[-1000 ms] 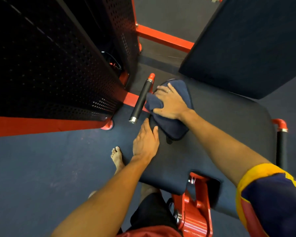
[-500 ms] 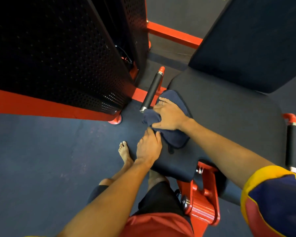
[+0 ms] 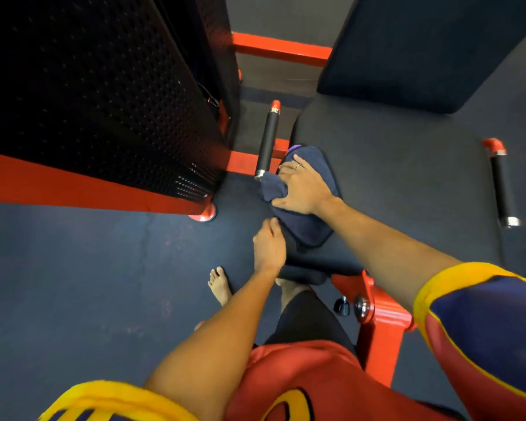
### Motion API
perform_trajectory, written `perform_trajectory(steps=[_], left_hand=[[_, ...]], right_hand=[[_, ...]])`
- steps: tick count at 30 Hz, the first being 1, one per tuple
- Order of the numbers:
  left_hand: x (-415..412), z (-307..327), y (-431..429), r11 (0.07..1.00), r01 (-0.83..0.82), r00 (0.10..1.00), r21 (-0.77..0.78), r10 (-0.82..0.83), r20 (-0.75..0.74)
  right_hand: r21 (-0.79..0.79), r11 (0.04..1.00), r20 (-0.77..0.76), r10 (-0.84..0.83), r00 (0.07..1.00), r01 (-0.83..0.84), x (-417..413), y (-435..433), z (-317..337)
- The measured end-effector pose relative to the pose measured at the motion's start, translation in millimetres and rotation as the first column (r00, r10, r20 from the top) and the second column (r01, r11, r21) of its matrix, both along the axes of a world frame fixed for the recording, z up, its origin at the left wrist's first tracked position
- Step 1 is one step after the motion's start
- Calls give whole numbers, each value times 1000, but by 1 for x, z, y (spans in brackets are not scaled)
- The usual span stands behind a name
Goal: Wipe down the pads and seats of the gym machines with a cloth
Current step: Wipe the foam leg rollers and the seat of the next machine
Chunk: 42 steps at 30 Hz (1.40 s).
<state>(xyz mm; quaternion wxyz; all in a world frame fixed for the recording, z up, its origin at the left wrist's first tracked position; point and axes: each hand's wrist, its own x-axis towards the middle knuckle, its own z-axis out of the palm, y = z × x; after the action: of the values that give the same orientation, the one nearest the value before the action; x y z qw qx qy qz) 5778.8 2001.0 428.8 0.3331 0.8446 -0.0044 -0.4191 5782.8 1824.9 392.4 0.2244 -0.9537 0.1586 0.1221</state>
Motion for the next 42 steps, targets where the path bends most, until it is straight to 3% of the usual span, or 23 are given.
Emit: perform_trajectory(steps=[2,5,7,9,12,18,21,24,26,31,37,42], left_hand=[[10,-8,7,985,-163,973,50,168,-157],[30,-8,21,928,-373,860,-6,343,-377],[47,-10,28,893,-446,788,-54,363,-498],[63,-10,40,920,-386,780,-66,287,-556],[83,-3,45,961,-234,861,-146,135,-491],[106,66,28,914,-33,947,-403,-101,-306],[110,96,11,870,125,960,-476,-228,-163],[116,133,-18,774,295,929,-560,-368,-19],[119,158,-37,678,435,874,-593,-478,94],[131,226,-102,388,733,643,-558,-664,382],[168,268,-169,301,839,513,-454,-717,473],[200,286,-213,214,972,228,-99,-750,621]], right_hand=[[8,999,0,-50,999,50,-16,26,4],[11,992,7,-126,992,126,-31,67,19],[2,984,-20,-177,984,177,-35,92,34],[0,967,6,-254,967,254,-39,116,48],[136,910,49,-400,915,391,-39,138,69],[288,831,79,-516,853,476,-56,161,110],[467,679,101,-678,728,567,-62,156,132],[514,544,204,-829,521,663,-64,130,159],[510,544,236,-833,500,666,-63,111,178],[441,649,377,-761,528,620,-52,44,237],[418,562,519,-793,321,713,-51,-44,293],[458,585,569,-771,286,669,-57,-106,325]])
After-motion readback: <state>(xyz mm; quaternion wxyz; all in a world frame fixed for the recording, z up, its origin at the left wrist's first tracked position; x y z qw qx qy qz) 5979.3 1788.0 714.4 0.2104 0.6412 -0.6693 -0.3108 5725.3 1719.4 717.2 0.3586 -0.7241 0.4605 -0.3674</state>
